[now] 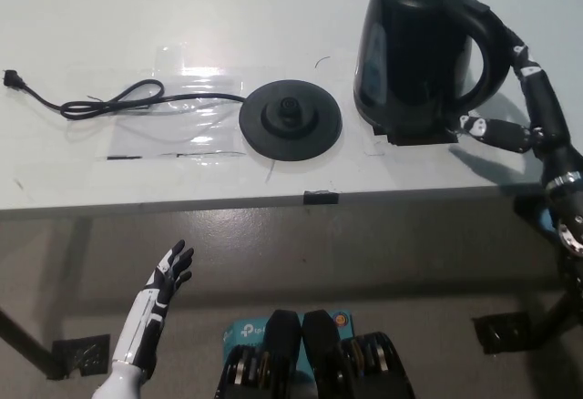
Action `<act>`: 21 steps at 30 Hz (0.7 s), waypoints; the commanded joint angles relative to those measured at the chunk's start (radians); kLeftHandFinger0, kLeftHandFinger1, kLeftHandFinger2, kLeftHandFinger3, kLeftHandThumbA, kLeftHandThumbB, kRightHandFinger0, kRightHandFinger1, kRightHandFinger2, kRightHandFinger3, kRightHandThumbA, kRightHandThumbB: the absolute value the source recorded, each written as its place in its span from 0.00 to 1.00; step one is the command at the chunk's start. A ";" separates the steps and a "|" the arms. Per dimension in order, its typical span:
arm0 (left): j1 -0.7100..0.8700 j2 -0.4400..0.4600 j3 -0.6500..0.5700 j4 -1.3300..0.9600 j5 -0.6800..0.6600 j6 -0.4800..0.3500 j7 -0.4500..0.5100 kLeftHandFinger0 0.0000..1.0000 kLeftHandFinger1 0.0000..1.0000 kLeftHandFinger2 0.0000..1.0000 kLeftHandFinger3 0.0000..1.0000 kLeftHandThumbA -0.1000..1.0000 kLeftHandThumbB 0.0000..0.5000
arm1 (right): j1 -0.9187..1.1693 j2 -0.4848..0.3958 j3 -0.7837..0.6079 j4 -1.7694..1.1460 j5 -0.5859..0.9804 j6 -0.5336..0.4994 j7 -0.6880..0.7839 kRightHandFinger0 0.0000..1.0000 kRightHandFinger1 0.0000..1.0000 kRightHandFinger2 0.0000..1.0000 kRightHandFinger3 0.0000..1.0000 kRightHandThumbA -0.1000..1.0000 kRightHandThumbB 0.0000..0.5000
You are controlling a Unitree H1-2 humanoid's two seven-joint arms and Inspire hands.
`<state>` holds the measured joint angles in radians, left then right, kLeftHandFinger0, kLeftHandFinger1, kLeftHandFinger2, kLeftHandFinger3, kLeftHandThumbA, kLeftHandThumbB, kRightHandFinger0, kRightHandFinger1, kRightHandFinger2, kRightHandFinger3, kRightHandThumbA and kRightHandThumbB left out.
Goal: Use the right hand to grab the handle of the kettle from the base and place it on the right side
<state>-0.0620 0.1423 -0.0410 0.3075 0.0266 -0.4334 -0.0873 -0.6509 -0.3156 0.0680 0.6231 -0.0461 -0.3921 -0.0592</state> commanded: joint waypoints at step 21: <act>-0.046 0.018 -0.004 -0.007 0.012 -0.037 -0.005 1.00 1.00 1.00 1.00 1.00 1.00 | 0.512 0.326 0.009 -0.780 -0.254 -0.078 -0.100 1.00 1.00 1.00 1.00 1.00 0.72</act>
<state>-0.0833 0.1432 -0.0447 0.3206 0.0284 -0.4321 -0.0881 -0.2171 -0.0197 -0.0170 -0.1410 -0.1544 -0.3861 -0.1456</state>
